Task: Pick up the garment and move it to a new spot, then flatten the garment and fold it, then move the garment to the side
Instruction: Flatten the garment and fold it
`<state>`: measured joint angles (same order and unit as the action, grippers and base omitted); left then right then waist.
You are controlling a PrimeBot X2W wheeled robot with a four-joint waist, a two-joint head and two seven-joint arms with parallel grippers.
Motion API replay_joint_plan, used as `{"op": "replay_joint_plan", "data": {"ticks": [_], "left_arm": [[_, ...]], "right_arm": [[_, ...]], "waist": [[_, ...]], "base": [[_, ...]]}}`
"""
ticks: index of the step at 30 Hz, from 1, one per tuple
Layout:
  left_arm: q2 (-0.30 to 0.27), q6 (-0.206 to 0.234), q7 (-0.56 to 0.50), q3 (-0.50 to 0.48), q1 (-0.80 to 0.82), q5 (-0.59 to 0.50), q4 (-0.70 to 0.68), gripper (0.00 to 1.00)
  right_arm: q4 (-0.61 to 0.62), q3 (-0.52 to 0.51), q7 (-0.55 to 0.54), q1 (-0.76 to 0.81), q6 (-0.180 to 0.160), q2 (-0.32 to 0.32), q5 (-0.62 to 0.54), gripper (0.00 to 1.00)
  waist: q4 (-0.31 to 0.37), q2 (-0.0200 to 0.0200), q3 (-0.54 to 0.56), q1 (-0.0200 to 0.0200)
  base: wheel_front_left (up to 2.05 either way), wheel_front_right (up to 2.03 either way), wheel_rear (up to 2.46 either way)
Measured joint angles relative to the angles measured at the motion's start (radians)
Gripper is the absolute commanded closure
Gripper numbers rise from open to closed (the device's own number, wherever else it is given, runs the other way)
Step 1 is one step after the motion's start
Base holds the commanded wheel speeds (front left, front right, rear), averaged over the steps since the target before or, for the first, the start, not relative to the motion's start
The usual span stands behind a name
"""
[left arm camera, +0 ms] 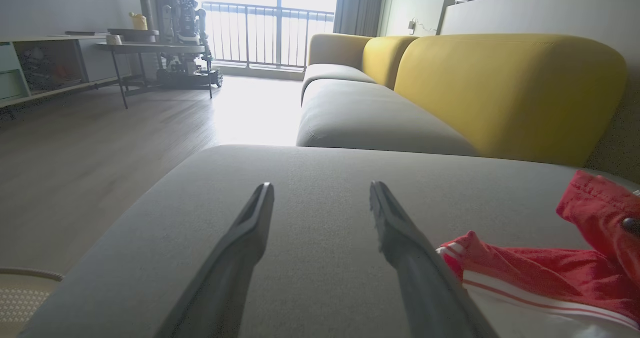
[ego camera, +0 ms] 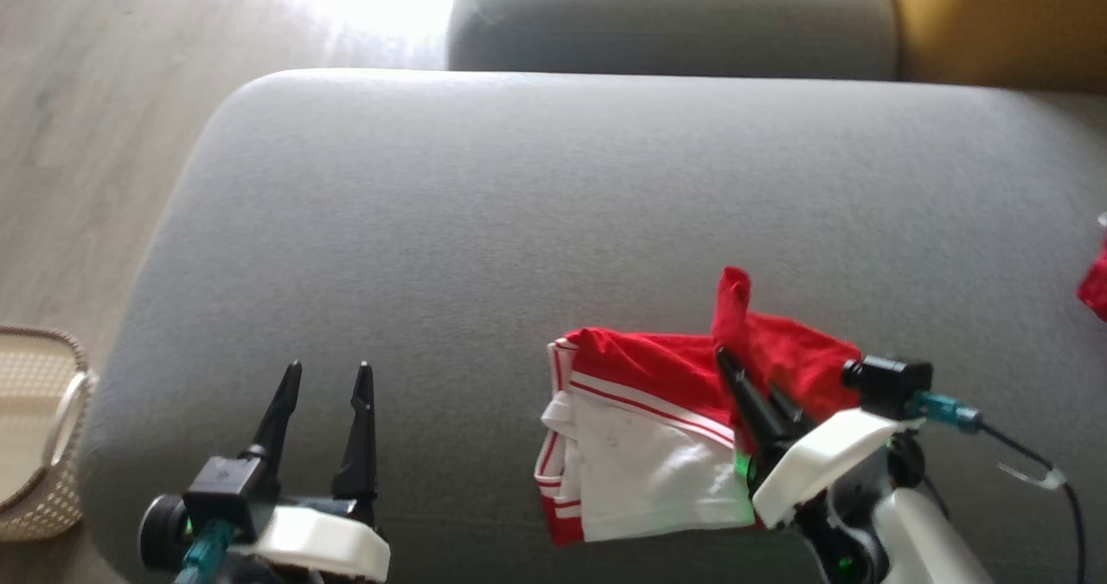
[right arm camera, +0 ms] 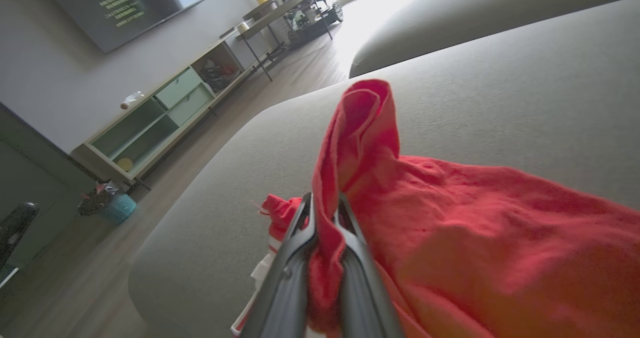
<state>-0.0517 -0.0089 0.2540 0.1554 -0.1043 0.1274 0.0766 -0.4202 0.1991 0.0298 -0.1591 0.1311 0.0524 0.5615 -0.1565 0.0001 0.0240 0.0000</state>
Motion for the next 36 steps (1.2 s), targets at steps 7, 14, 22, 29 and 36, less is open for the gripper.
{"op": "replay_joint_plan", "data": {"ticks": [7,14,22,29,36], "left_arm": [[0.000,-0.001,0.000,-0.006,-0.017,-0.002,-0.001,0.00],[0.000,-0.001,0.000,0.003,-0.016,-0.001,-0.002,0.00],[0.000,0.001,0.000,0.025,-0.009,0.012,0.002,0.00],[0.000,0.003,0.000,0.024,-0.009,0.016,0.011,0.00],[0.000,0.017,0.000,0.038,-0.005,0.027,0.011,0.00]], "right_arm": [[-0.042,0.038,0.021,0.006,0.000,0.000,0.035,1.00],[-0.151,0.085,0.067,-0.038,0.000,0.001,0.121,1.00],[-0.258,0.153,0.131,-0.125,0.000,0.002,0.179,1.00],[-0.320,0.226,0.152,-0.125,0.000,0.003,0.203,1.00],[-0.347,0.267,0.165,-0.142,0.000,0.004,0.225,0.00]], "waist": [[-0.051,0.0000,0.018,0.0000],[-0.101,0.0000,-0.003,0.0000],[-0.168,0.0000,-0.046,0.0000],[-0.194,0.0000,-0.060,0.0000],[-0.186,0.0000,-0.075,0.0000]], "base": [[0.00,0.00,0.00],[0.00,0.00,0.00],[0.00,0.00,0.00],[0.00,0.00,0.00],[0.00,0.00,0.00]]}}
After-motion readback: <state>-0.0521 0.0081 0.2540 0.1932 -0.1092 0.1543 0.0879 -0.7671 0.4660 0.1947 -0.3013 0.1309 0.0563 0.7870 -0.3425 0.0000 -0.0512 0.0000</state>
